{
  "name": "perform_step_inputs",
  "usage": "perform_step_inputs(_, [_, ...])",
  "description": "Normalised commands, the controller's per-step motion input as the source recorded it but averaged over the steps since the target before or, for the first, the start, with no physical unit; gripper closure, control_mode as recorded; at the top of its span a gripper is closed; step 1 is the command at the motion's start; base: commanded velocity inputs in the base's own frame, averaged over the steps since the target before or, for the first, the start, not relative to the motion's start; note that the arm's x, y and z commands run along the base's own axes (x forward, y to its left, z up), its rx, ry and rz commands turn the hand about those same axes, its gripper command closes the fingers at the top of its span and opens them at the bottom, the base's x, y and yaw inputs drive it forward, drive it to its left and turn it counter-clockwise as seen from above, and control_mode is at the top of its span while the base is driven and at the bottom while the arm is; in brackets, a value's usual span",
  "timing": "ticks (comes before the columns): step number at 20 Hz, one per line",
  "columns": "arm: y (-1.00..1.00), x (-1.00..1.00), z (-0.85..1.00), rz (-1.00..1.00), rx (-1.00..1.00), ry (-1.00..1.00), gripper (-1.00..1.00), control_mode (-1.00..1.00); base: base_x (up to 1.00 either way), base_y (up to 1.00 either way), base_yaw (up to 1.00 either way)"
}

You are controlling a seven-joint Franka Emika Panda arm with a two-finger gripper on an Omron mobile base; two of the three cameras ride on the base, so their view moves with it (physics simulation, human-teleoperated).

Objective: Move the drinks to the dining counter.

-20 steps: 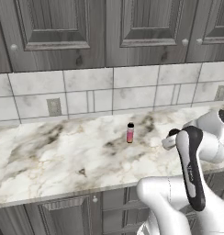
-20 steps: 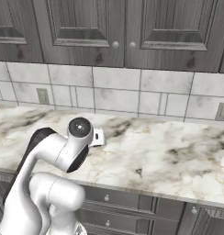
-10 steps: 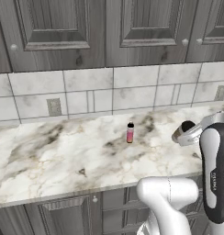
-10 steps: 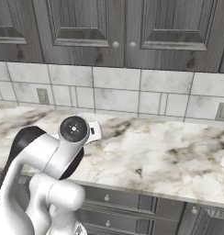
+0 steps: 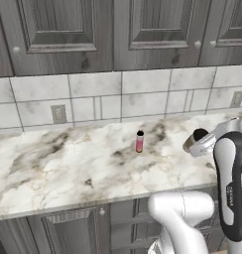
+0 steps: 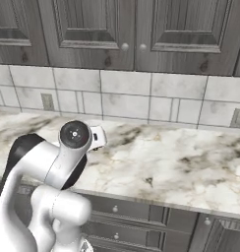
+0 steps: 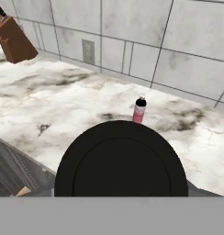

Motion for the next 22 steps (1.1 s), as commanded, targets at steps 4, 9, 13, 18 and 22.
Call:
perform_step_inputs(4, [0.00, 0.00, 0.00, 0.00, 0.00, 0.00, 1.00, 1.00, -0.98, 0.00, 0.05])
perform_step_inputs(9, [0.00, 0.00, 0.00, 0.00, 0.00, 0.00, 1.00, 1.00, -0.90, 0.00, 0.05])
perform_step_inputs(13, [0.00, 0.00, 0.00, 0.00, 0.00, 0.00, 1.00, 1.00, -0.57, 0.00, 0.00])
perform_step_inputs(18, [0.00, 0.00, 0.00, 0.00, 0.00, 0.00, 1.00, 1.00, -0.21, 0.00, -0.10])
perform_step_inputs(22, [0.00, 0.00, 0.00, 0.00, 0.00, 0.00, 1.00, 1.00, -0.03, -0.02, -0.30])
